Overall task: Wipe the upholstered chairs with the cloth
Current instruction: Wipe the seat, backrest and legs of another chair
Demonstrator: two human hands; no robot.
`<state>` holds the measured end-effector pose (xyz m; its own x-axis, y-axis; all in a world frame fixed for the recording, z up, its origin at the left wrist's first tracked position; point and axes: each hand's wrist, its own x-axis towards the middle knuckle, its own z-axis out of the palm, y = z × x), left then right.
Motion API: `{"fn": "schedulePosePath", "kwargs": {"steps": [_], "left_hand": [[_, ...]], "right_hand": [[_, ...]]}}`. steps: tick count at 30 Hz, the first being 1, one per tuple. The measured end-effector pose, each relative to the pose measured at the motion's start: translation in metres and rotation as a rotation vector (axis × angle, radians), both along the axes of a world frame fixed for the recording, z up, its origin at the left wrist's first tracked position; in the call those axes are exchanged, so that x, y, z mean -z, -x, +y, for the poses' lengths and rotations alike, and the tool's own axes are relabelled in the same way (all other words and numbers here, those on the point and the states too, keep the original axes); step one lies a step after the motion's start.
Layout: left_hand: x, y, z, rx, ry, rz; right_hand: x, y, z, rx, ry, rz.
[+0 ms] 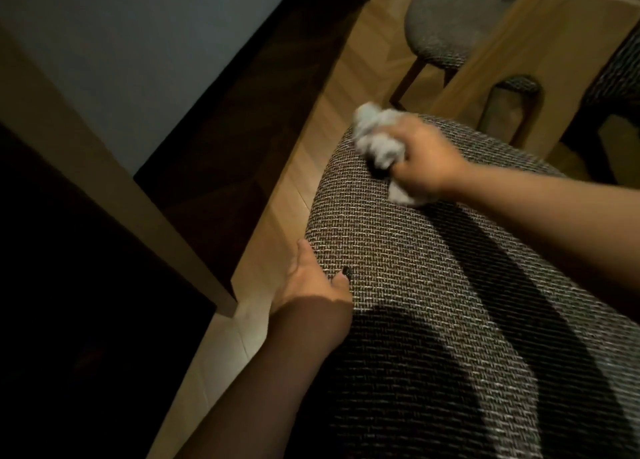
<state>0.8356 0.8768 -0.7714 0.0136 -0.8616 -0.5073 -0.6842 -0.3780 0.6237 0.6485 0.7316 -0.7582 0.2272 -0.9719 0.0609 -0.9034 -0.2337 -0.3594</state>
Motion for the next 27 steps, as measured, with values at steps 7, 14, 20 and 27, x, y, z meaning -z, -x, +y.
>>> {"fn": "schedulePosePath", "kwargs": {"steps": [7,14,20,27], "left_hand": [[0.005,0.001,-0.002,-0.038,0.017,0.037],[-0.002,-0.003,-0.003,-0.113,-0.034,0.115],[-0.012,-0.003,0.000,-0.190,-0.099,0.217],[-0.023,0.006,0.000,-0.343,-0.184,0.347]], "right_hand": [[0.020,-0.005,-0.022,0.278,0.020,-0.013],[0.009,-0.042,0.103,-0.221,-0.256,-0.251],[0.019,0.020,0.023,0.131,-0.003,-0.032],[0.023,-0.045,0.001,0.575,0.128,-0.046]]}}
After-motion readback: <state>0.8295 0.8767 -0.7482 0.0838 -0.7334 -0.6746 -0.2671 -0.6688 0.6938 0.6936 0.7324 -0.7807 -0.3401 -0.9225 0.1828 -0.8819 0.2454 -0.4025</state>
